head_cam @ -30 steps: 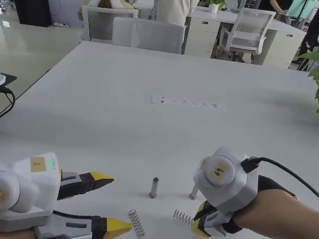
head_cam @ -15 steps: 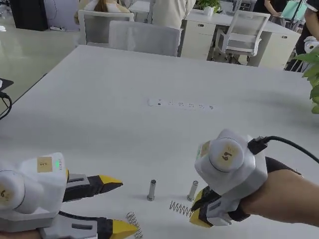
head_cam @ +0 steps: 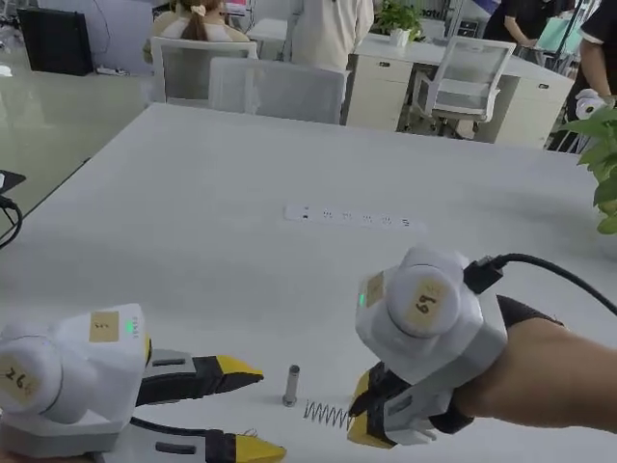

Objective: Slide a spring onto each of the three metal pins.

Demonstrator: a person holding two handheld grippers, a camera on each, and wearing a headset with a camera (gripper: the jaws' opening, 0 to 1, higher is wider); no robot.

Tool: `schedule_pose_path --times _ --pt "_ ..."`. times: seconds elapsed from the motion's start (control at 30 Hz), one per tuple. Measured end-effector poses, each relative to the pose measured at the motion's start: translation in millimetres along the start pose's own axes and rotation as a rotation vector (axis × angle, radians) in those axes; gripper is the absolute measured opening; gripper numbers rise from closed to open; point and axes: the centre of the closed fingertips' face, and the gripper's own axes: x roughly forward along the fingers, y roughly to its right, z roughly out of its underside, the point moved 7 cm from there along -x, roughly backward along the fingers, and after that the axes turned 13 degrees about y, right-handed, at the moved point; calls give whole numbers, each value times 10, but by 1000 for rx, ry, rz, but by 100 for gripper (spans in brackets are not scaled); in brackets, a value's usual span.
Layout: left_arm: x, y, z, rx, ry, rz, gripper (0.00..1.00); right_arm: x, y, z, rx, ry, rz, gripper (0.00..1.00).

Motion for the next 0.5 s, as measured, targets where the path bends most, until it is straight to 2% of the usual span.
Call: schedule_pose_path --times 0.3,0.5 --pt "115 66 -19 17 5 51 32 26 -49 -137 -73 12 -42 8" --pt "158 108 -23 28 7 84 26 28 -90 -154 -100 13 -66 8"
